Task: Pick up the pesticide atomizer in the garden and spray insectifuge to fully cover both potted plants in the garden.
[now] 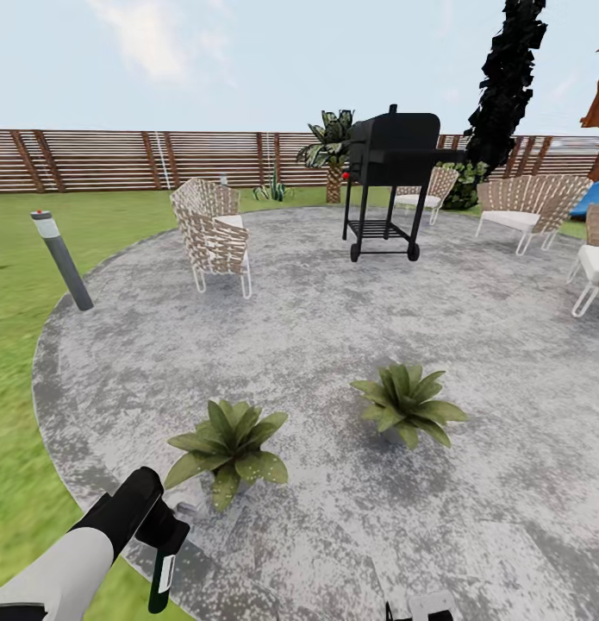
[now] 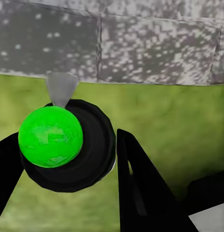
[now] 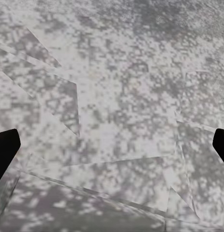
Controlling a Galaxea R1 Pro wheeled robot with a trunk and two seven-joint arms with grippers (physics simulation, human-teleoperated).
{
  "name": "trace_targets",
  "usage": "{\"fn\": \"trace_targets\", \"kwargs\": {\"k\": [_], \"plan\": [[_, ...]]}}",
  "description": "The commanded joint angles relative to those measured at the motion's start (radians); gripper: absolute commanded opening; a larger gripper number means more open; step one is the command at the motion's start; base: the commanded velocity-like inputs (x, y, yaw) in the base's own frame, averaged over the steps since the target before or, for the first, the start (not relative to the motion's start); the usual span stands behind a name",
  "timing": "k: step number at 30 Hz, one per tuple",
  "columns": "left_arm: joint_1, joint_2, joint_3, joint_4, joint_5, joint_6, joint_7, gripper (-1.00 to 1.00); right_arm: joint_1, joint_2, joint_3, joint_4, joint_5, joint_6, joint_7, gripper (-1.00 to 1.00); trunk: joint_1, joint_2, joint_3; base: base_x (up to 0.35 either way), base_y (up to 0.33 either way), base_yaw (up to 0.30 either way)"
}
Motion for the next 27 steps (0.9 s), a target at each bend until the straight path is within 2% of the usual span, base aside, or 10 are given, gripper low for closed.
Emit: {"fn": "trace_targets", "kwargs": {"k": [1, 7, 16, 23, 27], "plan": [[0.0, 0.0, -0.002, -0.002, -0.008, 0.002, -0.008, -1.0, -0.001, 0.0, 0.003, 0.001, 0.01, 0.001, -0.01, 1.0, 0.0, 0.0, -0.001, 0.0, 0.001, -0.001], [0.0, 0.002, 0.0, -0.004, -0.009, 0.003, -0.008, -1.0, -0.001, 0.0, 0.003, 0.001, 0.01, 0.001, -0.01, 1.0, 0.0, 0.0, -0.001, -0.015, 0.016, -0.17], [-0.002, 0.012, 0.0, -0.006, -0.011, 0.003, -0.008, -1.0, -0.001, 0.0, 0.003, 0.001, 0.01, 0.001, -0.01, 1.0, 0.0, 0.0, 0.003, -0.218, 0.219, -0.253], [-0.009, 0.013, 0.0, -0.007, -0.011, 0.003, -0.008, -1.0, -0.001, -0.004, 0.003, 0.001, 0.012, 0.001, -0.009, 1.0, 0.0, 0.0, 0.004, -0.211, 0.248, -0.038], [-0.012, 0.012, 0.0, -0.008, -0.011, 0.003, -0.008, -1.0, -0.001, -0.005, 0.003, 0.002, 0.013, 0.001, -0.008, 1.0, 0.0, 0.0, 0.004, -0.058, 0.29, -0.001]]}}
